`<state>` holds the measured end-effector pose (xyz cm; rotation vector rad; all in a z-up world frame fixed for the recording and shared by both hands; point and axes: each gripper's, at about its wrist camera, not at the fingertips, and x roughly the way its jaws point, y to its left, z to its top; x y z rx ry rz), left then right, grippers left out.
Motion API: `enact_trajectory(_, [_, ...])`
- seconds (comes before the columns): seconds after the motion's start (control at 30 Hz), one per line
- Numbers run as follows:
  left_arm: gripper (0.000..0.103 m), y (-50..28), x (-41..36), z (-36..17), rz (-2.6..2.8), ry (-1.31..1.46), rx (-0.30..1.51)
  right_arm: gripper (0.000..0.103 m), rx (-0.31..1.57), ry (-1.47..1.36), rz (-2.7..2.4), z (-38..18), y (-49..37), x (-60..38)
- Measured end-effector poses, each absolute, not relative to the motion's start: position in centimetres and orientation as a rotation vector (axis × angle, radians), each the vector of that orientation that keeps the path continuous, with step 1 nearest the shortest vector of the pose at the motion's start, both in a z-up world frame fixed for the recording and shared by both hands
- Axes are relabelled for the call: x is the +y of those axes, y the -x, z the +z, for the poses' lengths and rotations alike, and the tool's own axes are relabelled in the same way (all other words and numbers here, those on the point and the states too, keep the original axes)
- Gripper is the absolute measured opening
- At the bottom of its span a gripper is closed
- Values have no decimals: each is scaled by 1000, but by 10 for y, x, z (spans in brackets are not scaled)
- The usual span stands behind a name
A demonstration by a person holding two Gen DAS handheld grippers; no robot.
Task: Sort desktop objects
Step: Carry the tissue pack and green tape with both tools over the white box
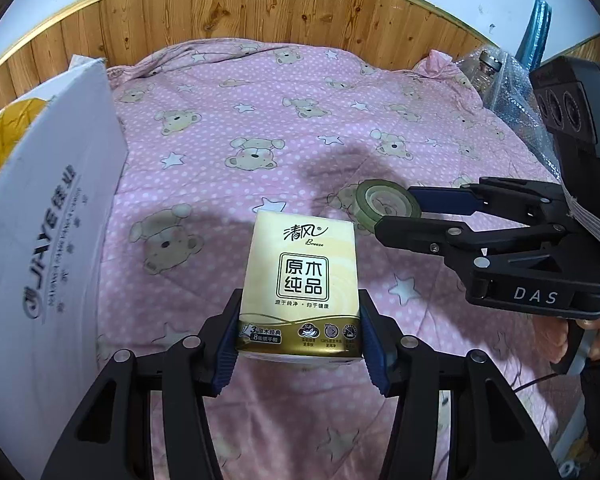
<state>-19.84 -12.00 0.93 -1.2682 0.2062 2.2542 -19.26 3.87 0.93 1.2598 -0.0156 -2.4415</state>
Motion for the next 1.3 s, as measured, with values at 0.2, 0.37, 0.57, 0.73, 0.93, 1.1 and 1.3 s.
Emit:
enact_trajectory(0.2, [54,185,-136,33,2270,1232,260,49,23,-1239,-2389,24,182,17])
enact_trajectory(0.37, [54,177,-149,49,2287,1201,289,49,78,-1210,-2373,37,175,-3])
enact_trajectory(0.57, [54,172,-167,62,2309,1185,275,49,108,-1174,-2364,50,170,-19])
enact_trajectory(0.73, [54,166,-182,74,2332,1163,275,49,130,-1144,-2358,62,166,-32])
enact_trajectory(0.93, [54,165,-205,89,2367,1144,249,49,151,-1105,-2339,76,165,-52])
enact_trajectory(1.1, [54,163,-226,102,2404,1125,236,49,165,-1073,-2318,86,166,-74])
enact_trajectory(1.3, [54,164,-251,112,2452,1112,216,49,176,-1033,-2296,98,170,-99])
